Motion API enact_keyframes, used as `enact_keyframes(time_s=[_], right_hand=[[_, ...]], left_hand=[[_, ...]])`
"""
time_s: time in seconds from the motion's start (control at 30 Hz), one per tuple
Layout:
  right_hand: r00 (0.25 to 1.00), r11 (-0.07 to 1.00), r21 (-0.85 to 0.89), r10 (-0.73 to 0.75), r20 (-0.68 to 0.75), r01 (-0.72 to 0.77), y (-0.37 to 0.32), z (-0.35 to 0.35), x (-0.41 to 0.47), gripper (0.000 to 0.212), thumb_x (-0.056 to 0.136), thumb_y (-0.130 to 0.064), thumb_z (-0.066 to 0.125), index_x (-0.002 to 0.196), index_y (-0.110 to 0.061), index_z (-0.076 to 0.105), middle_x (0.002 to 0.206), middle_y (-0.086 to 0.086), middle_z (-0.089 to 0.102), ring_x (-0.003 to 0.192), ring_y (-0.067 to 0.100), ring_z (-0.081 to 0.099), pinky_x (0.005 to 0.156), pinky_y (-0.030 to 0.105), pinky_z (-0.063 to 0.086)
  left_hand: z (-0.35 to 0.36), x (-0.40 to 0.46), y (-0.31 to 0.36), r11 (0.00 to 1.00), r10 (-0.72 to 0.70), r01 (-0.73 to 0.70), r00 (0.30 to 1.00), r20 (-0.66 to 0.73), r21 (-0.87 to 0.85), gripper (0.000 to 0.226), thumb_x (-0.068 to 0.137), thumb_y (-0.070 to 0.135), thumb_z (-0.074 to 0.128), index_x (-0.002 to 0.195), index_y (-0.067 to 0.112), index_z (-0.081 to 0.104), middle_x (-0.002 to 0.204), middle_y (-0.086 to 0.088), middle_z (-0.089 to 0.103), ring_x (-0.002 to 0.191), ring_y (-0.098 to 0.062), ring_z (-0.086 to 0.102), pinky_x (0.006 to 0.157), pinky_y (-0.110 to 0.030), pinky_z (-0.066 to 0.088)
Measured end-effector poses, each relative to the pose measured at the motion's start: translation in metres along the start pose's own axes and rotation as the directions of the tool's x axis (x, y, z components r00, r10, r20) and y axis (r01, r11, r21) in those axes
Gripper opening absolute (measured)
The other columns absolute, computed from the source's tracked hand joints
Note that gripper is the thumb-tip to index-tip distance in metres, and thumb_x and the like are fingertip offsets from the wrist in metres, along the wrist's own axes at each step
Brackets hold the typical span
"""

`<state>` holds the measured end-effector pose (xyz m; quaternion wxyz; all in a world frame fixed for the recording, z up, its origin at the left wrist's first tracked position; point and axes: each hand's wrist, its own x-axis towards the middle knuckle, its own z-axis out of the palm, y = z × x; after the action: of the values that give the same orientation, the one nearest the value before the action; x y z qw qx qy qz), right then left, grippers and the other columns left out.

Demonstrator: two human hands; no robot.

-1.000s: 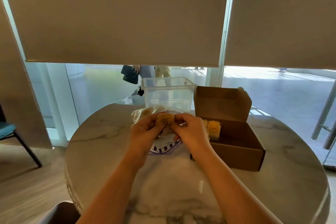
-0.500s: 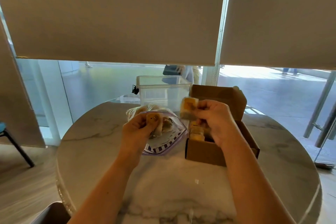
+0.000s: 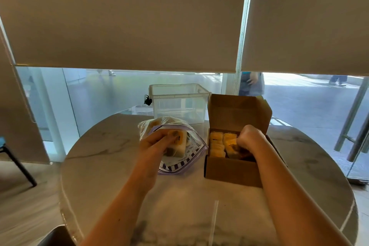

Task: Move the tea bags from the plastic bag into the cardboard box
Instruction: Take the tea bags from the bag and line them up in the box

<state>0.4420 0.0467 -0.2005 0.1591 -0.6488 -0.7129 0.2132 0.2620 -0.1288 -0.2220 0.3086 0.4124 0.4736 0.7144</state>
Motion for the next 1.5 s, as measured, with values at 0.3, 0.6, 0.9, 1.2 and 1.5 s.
enact_keyframes(time_s=[0.3, 0.6, 0.9, 1.2, 1.5], right_hand=[[0.997, 0.999, -0.044, 0.006, -0.071, -0.009, -0.002, 0.012, 0.002, 0.008, 0.088, -0.012, 0.06, 0.088, -0.009, 0.053, 0.074, 0.007, 0.051, 0.076, 0.022, 0.055, 0.062, 0.029, 0.045], [0.998, 0.988, 0.148, 0.043, 0.056, -0.051, -0.004, 0.011, 0.002, 0.013, 0.085, -0.004, 0.065, 0.089, -0.007, 0.053, 0.091, 0.015, 0.063, 0.065, 0.021, 0.067, 0.059, 0.028, 0.056], [0.992, 0.997, -0.051, -0.07, -0.109, 0.065, -0.002, 0.0, -0.01, 0.01, 0.087, -0.014, 0.065, 0.085, -0.008, 0.057, 0.074, 0.007, 0.059, 0.064, 0.017, 0.059, 0.051, 0.023, 0.045], [0.79, 0.748, 0.501, -0.584, 0.184, 0.436, -0.037, -0.029, -0.094, 0.008, 0.075, -0.019, 0.074, 0.079, -0.019, 0.067, 0.065, -0.003, 0.065, 0.047, 0.004, 0.049, 0.044, 0.014, 0.04], [0.856, 0.732, 0.626, -0.481, 0.192, 0.27, -0.032, -0.021, -0.087, 0.012, 0.081, 0.003, 0.065, 0.085, -0.008, 0.064, 0.074, 0.009, 0.068, 0.052, 0.011, 0.065, 0.051, 0.018, 0.053]], left_hand=[[0.004, -0.001, -0.004, 0.99, -0.013, 0.009, 1.0, 0.023, 0.14, 0.024, 0.07, 0.037, 0.065, 0.088, 0.023, 0.072, 0.091, -0.003, 0.072, 0.091, -0.023, 0.067, 0.083, -0.038, 0.055], [0.008, -0.001, -0.004, 0.978, 0.008, -0.016, 0.999, 0.037, 0.207, 0.028, 0.067, 0.037, 0.068, 0.09, 0.02, 0.071, 0.083, 0.003, 0.073, 0.079, -0.011, 0.069, 0.068, -0.019, 0.054], [0.01, 0.0, -0.005, 0.977, -0.004, -0.002, 1.0, 0.025, 0.214, 0.03, 0.064, 0.038, 0.07, 0.088, 0.019, 0.072, 0.081, 0.003, 0.072, 0.077, -0.01, 0.068, 0.069, -0.02, 0.054], [0.013, -0.001, -0.006, 0.974, -0.015, 0.004, 0.999, 0.047, 0.228, 0.017, 0.065, 0.036, 0.07, 0.079, 0.025, 0.071, 0.08, 0.002, 0.072, 0.078, -0.013, 0.068, 0.069, -0.023, 0.054], [0.014, -0.002, -0.004, 0.973, 0.024, -0.045, 0.995, 0.095, 0.225, 0.023, 0.08, 0.02, 0.067, 0.103, 0.022, 0.069, 0.096, 0.003, 0.072, 0.089, -0.01, 0.067, 0.079, -0.023, 0.055]])
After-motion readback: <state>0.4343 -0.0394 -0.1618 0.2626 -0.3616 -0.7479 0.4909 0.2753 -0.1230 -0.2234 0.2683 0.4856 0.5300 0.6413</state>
